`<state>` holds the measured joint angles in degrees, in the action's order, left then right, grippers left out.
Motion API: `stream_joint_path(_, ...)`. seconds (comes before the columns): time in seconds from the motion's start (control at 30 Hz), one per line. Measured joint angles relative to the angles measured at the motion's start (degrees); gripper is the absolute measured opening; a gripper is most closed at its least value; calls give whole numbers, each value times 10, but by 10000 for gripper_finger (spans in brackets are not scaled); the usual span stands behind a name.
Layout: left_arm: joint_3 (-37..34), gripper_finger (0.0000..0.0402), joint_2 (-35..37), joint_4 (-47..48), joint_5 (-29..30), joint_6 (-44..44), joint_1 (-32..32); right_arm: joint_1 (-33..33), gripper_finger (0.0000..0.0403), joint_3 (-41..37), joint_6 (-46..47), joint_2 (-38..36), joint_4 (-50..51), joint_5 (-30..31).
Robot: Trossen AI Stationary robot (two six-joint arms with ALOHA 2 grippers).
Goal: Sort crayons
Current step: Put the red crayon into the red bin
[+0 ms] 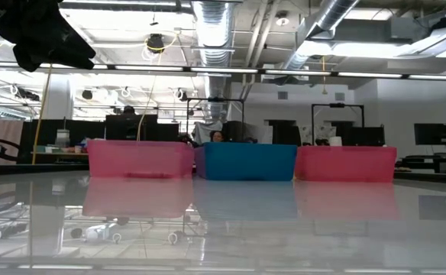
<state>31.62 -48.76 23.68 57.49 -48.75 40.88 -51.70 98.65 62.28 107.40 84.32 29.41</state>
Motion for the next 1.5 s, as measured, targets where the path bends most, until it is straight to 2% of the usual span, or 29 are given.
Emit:
stream_joint_path(0.17, 0, 139, 0, 0, 0, 1, 0, 5, 1, -34, 25, -101, 44, 80)
stream_joint_path(0.33, 0, 139, 0, 0, 0, 1, 0, 30, 1, -88, 39, -208, 57, 128)
stream_joint_path(0.6, 0, 139, 0, 0, 2, 1, 0, 129, 1, -213, 110, -356, 57, 171)
stream_joint_path(0.87, 0, 139, 0, 15, 3, 1, 0, 263, 1, -318, 119, -439, 52, 171)
stream_joint_path(1.1, 0, 139, 0, 17, 21, 1, 0, 360, 1, -380, 38, -475, -11, 169)
stream_joint_path(1.5, 0, 139, 0, 26, 25, 0, 0, 494, 1, -470, -138, -490, -191, 71)
